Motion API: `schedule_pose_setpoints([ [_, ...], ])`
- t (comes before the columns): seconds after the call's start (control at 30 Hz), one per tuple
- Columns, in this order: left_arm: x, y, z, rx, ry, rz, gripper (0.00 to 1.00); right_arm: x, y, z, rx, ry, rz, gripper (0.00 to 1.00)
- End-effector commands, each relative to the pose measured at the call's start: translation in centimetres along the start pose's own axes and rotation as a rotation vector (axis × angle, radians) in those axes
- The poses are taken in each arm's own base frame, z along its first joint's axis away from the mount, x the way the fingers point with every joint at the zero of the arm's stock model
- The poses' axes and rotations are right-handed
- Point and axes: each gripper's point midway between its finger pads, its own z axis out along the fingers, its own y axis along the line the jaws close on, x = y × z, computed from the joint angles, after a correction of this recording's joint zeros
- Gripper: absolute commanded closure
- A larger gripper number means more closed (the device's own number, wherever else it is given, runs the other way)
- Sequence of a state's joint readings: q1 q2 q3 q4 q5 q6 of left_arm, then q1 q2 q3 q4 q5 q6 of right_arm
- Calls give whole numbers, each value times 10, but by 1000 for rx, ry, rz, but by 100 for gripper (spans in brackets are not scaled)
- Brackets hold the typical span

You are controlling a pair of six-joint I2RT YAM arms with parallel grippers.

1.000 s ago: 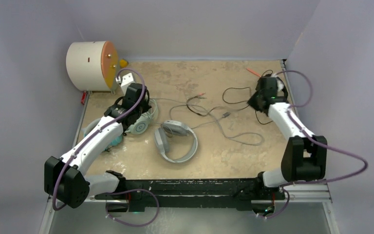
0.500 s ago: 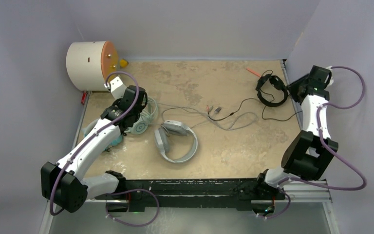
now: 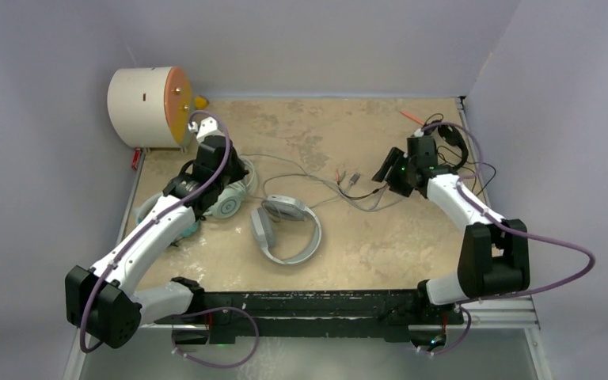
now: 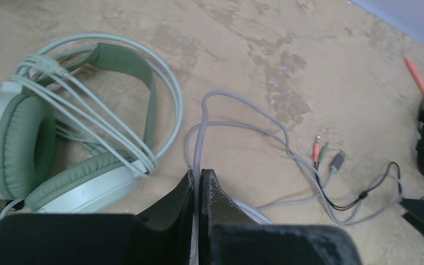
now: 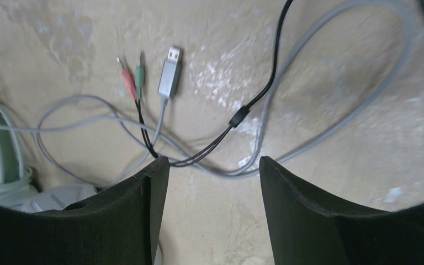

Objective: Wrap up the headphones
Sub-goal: Untie the headphones cable at the center of the board.

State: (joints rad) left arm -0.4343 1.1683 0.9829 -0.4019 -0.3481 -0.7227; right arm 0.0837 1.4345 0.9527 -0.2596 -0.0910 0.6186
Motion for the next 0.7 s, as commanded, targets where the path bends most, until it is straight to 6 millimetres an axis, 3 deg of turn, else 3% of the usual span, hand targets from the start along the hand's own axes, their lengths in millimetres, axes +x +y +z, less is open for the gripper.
schedule_pose_setpoints([
  [0.0,-14,-23,-12,143,-44,35,100,19,15,10,-12,7,-13,37],
  [0.2,-18,-17,-18,128,-71,24,100,49,1,24,56,13,52,37],
  [0.47,-23,-17,-23,143,-104,9,100,56,18,48,12,27,105,49],
  [0.67,-22,-17,-22,144,-99,12,100,60,16,71,57,40,110,53],
])
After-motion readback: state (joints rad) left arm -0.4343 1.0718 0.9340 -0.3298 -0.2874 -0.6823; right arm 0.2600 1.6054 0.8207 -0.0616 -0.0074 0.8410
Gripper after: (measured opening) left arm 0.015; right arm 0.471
